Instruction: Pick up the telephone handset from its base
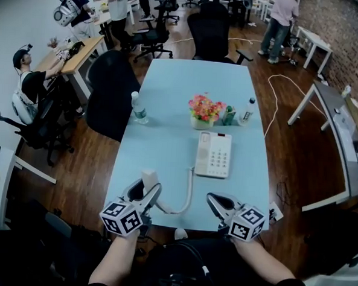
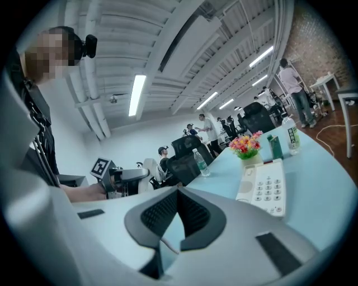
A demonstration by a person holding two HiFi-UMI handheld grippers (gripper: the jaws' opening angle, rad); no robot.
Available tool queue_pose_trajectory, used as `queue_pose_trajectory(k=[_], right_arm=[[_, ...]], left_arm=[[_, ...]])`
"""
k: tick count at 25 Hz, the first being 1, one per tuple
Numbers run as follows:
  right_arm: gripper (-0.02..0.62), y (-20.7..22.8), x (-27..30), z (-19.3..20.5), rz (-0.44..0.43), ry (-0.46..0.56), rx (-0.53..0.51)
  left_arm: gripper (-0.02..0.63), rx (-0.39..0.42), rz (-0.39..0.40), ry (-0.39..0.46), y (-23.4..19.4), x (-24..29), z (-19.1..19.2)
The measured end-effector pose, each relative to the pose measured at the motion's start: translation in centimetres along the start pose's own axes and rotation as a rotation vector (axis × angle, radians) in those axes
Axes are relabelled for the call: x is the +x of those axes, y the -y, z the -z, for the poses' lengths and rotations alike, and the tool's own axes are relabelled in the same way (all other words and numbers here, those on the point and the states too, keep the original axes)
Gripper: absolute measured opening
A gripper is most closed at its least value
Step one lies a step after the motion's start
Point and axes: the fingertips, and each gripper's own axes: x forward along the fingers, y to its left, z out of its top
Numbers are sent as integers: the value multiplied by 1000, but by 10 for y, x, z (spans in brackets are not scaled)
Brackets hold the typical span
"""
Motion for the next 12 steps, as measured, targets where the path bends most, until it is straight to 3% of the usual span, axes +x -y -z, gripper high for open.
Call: queue_pose_trajectory(k=[12], right_arm=[[15,-4,1,3,-9,-11,-10]], left_arm=[[243,2,-14,-8,-5,-2,4]])
